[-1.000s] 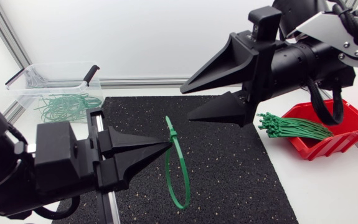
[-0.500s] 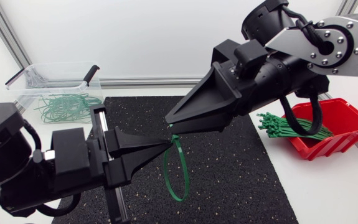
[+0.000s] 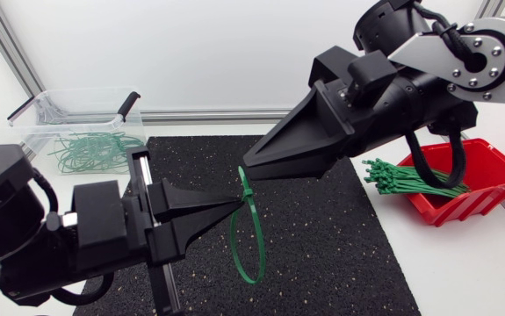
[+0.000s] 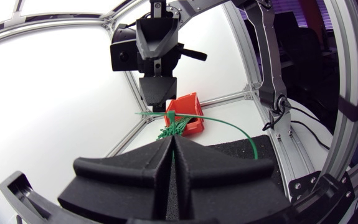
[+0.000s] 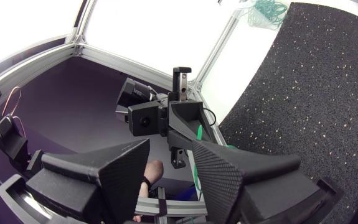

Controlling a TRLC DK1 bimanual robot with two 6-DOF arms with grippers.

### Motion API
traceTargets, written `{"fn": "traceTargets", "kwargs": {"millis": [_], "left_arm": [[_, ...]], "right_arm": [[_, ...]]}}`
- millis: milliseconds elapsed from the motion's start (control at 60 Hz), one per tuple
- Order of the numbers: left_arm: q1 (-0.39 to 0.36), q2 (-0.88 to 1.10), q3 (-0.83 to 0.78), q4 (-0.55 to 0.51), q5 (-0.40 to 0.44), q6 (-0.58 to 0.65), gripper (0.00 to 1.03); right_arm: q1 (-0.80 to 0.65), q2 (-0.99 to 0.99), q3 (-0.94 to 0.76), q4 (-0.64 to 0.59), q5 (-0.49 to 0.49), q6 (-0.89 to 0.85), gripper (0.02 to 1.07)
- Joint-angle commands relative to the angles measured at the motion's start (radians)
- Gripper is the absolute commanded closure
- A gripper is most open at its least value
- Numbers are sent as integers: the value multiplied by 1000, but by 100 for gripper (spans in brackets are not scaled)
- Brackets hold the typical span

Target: Take a green cable tie from the red box, thread the tail through the head to close it, then place it in the transparent bin on the left.

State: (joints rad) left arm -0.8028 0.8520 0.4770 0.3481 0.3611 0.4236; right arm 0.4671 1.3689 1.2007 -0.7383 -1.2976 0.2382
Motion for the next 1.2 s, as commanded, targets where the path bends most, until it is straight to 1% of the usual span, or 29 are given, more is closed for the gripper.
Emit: {"fn": "traceTargets", "kwargs": {"millis": [0,233,817,867,967,1017,1050,1183], "left_arm": [[-13,10,17,14,-4,24,100],[-41,-1,17,12,-22,24,100],[-52,-16,29,-6,-40,26,100],[-58,-16,29,-6,-48,26,100],[-62,-14,28,-8,-53,26,100],[-65,-14,28,-8,-54,26,100],[-67,-14,28,-8,-57,24,100],[-68,-14,25,-11,-59,24,100]], "right_arm": [[-16,-8,10,-16,-2,-14,54],[-16,33,-1,-16,0,-40,54],[22,39,-49,-15,8,-74,54],[19,35,-50,-13,9,-80,61],[8,29,-52,-7,9,-83,80],[4,24,-53,-1,9,-85,86],[2,22,-53,1,9,-85,88],[-2,13,-53,1,11,-85,88]]}}
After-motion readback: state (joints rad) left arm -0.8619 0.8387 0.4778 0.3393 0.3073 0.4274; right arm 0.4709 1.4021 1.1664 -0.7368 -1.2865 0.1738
